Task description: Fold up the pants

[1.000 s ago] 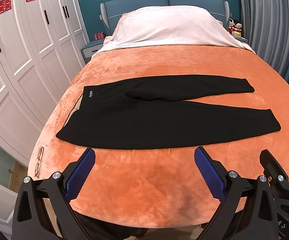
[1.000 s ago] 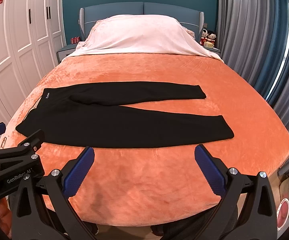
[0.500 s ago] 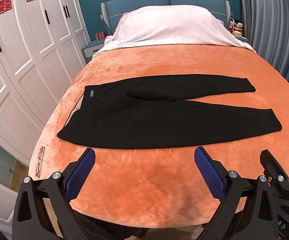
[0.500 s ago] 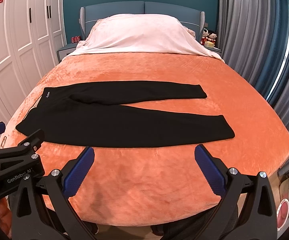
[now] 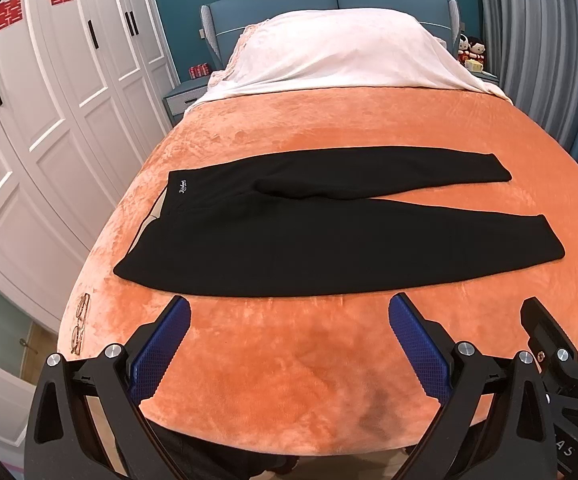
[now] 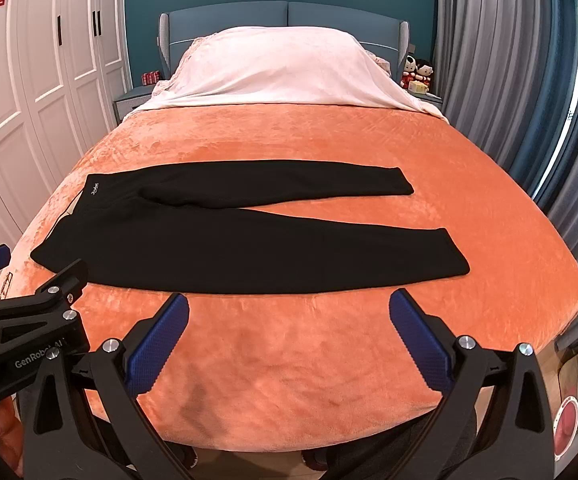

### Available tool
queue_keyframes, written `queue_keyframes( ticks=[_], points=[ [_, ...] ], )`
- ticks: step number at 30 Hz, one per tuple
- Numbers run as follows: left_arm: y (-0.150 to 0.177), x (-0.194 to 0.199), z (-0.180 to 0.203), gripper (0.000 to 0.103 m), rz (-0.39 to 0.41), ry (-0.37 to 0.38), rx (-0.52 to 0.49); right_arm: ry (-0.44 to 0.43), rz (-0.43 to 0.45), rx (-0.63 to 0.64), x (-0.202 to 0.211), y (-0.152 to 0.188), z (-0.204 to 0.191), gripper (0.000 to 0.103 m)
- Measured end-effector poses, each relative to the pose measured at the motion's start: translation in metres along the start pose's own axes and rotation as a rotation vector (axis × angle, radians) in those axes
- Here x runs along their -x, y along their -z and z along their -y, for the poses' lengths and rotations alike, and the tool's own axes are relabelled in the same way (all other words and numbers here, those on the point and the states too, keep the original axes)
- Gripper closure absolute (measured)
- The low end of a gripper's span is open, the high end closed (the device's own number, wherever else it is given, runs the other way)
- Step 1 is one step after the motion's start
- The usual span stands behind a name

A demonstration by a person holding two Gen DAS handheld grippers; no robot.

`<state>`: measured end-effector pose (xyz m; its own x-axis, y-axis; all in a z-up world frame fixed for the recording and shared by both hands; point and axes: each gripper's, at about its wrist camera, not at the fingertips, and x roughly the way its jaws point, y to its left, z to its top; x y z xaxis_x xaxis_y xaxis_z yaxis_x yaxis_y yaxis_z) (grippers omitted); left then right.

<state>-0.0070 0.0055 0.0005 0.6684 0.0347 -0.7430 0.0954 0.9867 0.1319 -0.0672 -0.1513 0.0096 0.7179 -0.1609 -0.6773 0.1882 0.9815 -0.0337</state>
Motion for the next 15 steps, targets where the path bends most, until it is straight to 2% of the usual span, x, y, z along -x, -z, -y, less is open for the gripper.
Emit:
queue_keyframes(
  ticks=[15],
  points=[
    [0.0036, -0.0011, -0.0067, 0.005, -0.010, -0.001, -0.002, 0.000, -0.005, -0.001, 0.0003, 0.0013, -0.0002, 0.005]
  ],
)
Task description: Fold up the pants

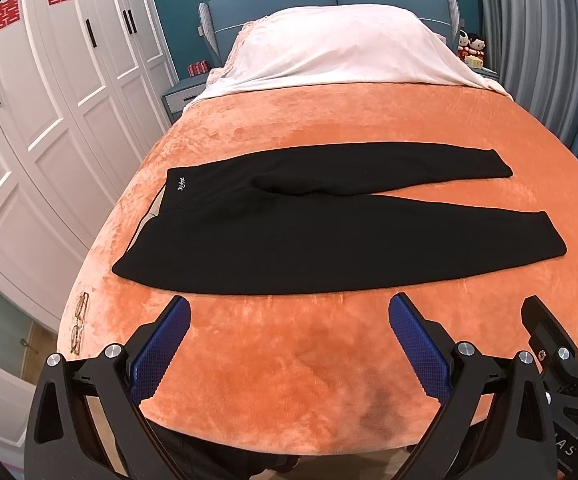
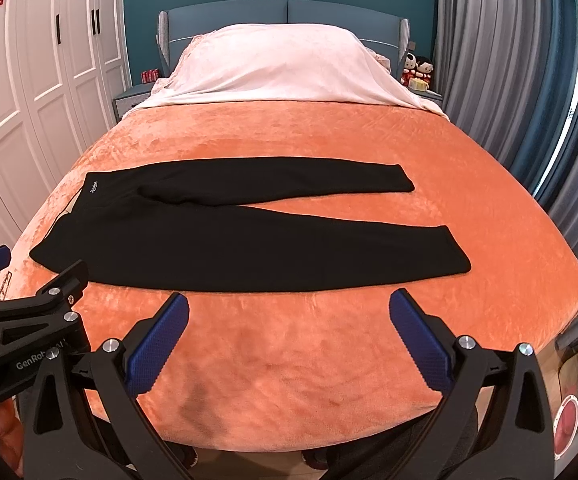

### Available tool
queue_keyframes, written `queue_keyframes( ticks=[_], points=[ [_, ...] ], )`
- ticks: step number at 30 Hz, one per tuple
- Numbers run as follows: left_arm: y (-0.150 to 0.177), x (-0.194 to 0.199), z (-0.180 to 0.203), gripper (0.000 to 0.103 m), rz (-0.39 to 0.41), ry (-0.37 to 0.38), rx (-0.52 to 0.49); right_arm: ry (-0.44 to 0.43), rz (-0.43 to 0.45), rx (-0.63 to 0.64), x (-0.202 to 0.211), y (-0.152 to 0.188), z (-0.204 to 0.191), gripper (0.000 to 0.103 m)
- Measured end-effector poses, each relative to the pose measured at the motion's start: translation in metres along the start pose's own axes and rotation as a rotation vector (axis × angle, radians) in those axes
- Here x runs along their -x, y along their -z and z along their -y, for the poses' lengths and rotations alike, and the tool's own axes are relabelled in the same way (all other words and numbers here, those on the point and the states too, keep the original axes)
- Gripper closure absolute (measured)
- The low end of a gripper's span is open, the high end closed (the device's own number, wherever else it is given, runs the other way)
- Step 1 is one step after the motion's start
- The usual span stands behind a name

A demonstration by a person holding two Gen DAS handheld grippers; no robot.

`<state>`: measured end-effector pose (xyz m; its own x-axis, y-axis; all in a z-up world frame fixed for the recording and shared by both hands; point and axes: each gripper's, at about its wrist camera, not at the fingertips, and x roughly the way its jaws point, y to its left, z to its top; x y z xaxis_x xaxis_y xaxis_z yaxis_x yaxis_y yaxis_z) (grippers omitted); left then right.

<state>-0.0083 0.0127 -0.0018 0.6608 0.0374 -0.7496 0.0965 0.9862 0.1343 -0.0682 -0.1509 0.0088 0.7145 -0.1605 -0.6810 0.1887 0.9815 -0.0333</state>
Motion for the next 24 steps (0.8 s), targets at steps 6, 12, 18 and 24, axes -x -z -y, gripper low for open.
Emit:
queue_keyframes(
  ticks=[6, 12, 18, 24],
  points=[
    [-0.001, -0.004, 0.003, 0.005, -0.006, -0.001, -0.005, 0.001, -0.003, -0.001, 0.000, 0.002, 0.001, 0.005],
    [-0.001, -0.004, 0.003, 0.005, -0.009, -0.002, -0.006, -0.001, -0.006, 0.001, 0.000, 0.002, 0.001, 0.005],
    [-0.001, -0.005, 0.004, 0.005, -0.009, -0.002, -0.006, 0.000, -0.008, 0.001, -0.001, 0.002, 0.001, 0.005],
    [-0.003, -0.014, 0.007, 0.005, -0.027, -0.006, -0.010, -0.004, -0.029, -0.002, -0.014, 0.001, 0.004, 0.005]
  ],
)
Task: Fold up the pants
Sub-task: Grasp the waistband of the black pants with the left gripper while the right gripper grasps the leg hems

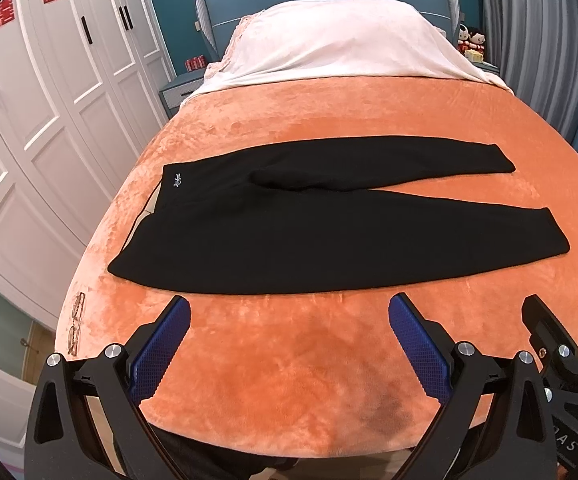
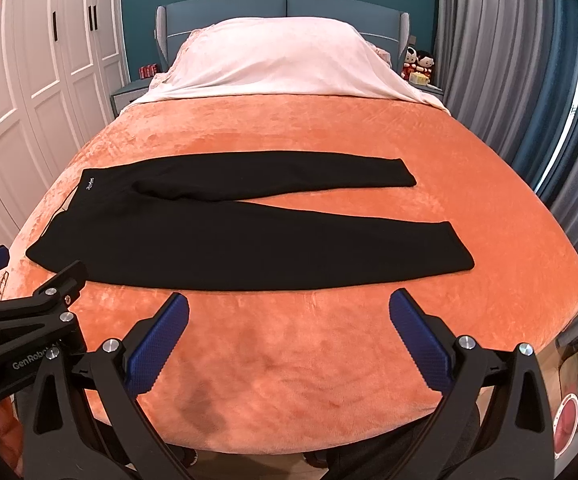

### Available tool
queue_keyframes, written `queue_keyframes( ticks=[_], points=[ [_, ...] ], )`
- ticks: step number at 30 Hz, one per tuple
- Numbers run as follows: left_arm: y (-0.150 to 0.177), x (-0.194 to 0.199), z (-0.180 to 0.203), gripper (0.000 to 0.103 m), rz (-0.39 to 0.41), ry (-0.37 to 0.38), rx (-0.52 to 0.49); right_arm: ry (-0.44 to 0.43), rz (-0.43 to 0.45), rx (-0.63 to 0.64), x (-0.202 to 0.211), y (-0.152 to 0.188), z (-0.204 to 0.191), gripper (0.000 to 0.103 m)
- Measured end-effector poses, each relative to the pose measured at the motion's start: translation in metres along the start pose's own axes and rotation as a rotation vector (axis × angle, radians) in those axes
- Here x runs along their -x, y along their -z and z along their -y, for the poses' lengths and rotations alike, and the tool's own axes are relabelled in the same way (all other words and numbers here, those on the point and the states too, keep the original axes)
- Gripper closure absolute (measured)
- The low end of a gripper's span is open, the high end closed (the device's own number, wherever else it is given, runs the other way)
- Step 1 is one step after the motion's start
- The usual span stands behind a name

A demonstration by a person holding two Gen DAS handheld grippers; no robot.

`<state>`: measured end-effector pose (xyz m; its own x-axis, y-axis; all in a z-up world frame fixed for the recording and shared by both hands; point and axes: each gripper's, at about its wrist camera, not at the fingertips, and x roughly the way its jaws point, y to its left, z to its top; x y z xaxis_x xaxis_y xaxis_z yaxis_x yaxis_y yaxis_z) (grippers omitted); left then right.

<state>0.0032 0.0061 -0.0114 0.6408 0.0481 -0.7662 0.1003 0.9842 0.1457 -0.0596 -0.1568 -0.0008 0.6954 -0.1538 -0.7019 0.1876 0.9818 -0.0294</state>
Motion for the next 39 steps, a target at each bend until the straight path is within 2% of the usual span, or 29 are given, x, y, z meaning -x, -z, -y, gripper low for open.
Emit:
queue_keyframes(
  ticks=[4, 6, 8, 11, 13, 14, 15, 20, 22, 26, 32, 34, 37, 39],
  points=[
    [-0.007, -0.021, -0.006, 0.005, -0.022, 0.007, 0.011, -0.056, -0.070, -0.065, -0.029, -0.008, 0.020, 0.005],
    [-0.016, -0.038, -0.013, 0.005, -0.039, 0.002, 0.032, -0.142, -0.070, -0.142, -0.054, -0.020, 0.049, 0.005],
    [-0.024, -0.056, -0.023, 0.005, -0.054, 0.009, 0.061, -0.167, -0.049, -0.217, -0.087, -0.037, 0.085, 0.005],
    [-0.041, -0.088, -0.039, 0.005, -0.076, 0.034, 0.117, -0.096, -0.071, -0.277, -0.174, -0.077, 0.150, 0.006],
    [-0.054, -0.112, -0.050, 0.005, -0.081, 0.031, 0.141, -0.024, -0.107, -0.274, -0.222, -0.103, 0.177, 0.007],
    [-0.062, -0.125, -0.056, 0.005, -0.083, 0.024, 0.150, -0.018, -0.127, -0.253, -0.246, -0.116, 0.189, 0.014],
    [-0.072, -0.140, -0.062, 0.005, -0.080, 0.012, 0.154, -0.007, -0.131, -0.244, -0.270, -0.131, 0.203, 0.016],
    [-0.126, -0.224, -0.105, 0.005, -0.121, -0.043, 0.206, 0.013, -0.187, -0.301, -0.365, -0.182, 0.253, 0.016],
    [-0.152, -0.263, -0.130, 0.005, -0.146, -0.082, 0.243, 0.036, -0.193, -0.304, -0.387, -0.193, 0.261, 0.016],
    [-0.189, -0.314, -0.165, 0.005, -0.162, -0.127, 0.291, 0.069, -0.224, -0.272, -0.432, -0.212, 0.261, 0.016],
    [-0.234, -0.383, -0.219, 0.005, -0.166, -0.272, 0.256, 0.094, -0.248, -0.232, -0.476, -0.227, 0.254, 0.016],
    [-0.242, -0.399, -0.237, 0.005, -0.184, -0.277, 0.273, 0.100, -0.255, -0.222, -0.482, -0.229, 0.253, 0.017],
    [-0.247, -0.427, -0.267, 0.005, -0.246, -0.233, 0.346, 0.097, -0.271, -0.224, -0.489, -0.227, 0.252, 0.033],
    [-0.245, -0.443, -0.286, 0.005, -0.277, -0.247, 0.402, 0.104, -0.277, -0.229, -0.492, -0.224, 0.252, 0.036]
  ],
)
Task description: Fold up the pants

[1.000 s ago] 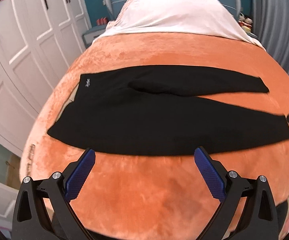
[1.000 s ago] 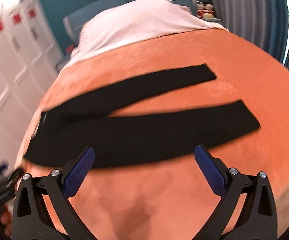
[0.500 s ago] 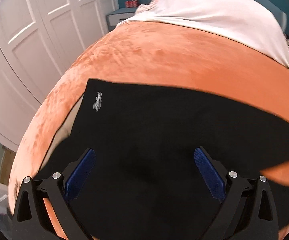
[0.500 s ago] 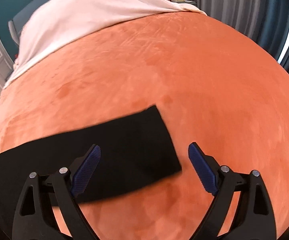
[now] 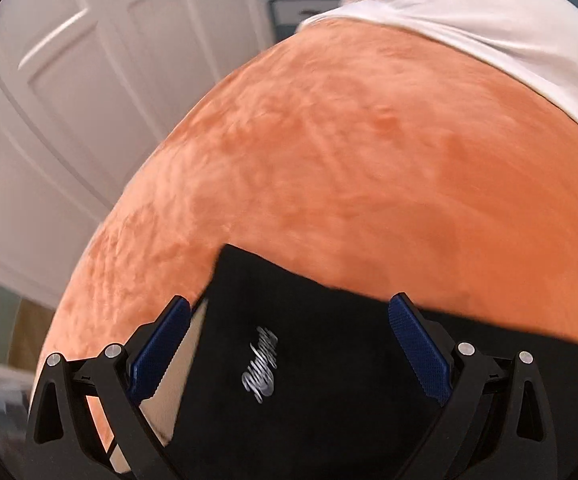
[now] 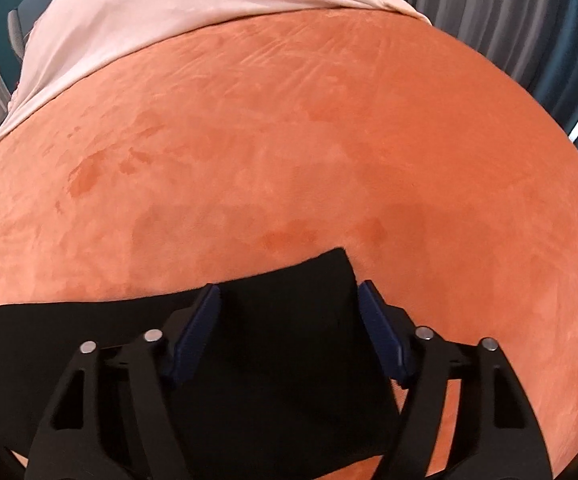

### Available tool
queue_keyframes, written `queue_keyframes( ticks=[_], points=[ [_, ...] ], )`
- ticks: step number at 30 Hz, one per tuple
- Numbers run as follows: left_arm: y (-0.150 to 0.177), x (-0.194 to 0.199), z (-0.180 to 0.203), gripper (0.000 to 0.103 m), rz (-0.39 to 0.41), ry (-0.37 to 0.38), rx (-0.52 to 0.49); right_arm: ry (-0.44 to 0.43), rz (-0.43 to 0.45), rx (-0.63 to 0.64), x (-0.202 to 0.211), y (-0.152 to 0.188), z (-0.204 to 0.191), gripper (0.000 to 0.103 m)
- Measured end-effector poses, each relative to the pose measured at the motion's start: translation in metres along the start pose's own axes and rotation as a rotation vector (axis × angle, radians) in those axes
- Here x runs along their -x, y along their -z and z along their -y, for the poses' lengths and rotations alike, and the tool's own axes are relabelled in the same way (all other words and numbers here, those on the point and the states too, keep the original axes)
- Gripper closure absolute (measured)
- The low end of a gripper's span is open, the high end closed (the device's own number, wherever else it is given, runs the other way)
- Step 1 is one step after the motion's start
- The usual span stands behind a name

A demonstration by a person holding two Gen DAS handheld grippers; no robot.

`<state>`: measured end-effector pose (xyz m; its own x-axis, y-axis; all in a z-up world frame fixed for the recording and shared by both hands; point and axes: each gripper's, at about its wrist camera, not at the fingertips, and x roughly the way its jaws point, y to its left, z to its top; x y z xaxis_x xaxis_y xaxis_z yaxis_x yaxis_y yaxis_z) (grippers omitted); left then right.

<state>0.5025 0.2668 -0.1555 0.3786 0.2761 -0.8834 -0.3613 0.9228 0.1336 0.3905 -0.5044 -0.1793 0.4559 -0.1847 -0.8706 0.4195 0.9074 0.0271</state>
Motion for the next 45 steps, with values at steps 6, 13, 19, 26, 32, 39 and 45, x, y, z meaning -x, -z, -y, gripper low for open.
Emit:
queue_keyframes(
  ticks=[6, 13, 19, 26, 32, 39, 45],
  points=[
    [-0.009, -0.029, -0.014, 0.008, -0.049, -0.001, 0.030, -0.003, 0.005, -0.005, 0.000, 0.003, -0.004, 0.062],
    [-0.002, -0.025, -0.017, 0.081, -0.065, 0.030, -0.046, -0.011, 0.021, -0.001, 0.017, 0.010, -0.004, 0.095],
    [0.006, 0.034, -0.037, 0.081, 0.026, 0.117, -0.044, -0.065, 0.089, -0.009, 0.061, 0.018, -0.002, 0.097],
    [0.036, 0.112, -0.073, 0.081, 0.070, 0.200, -0.075, -0.149, 0.180, 0.015, 0.138, 0.036, 0.010, 0.097],
    [0.079, 0.161, -0.109, 0.080, 0.061, 0.228, -0.107, -0.195, 0.244, 0.086, 0.204, 0.069, 0.022, 0.097],
    [0.136, 0.199, -0.151, 0.080, 0.056, 0.213, -0.174, -0.183, 0.265, 0.212, 0.260, 0.124, 0.045, 0.097],
    [0.186, 0.185, -0.175, 0.080, 0.001, 0.151, -0.224, -0.158, 0.222, 0.281, 0.266, 0.176, 0.071, 0.096]
  ],
)
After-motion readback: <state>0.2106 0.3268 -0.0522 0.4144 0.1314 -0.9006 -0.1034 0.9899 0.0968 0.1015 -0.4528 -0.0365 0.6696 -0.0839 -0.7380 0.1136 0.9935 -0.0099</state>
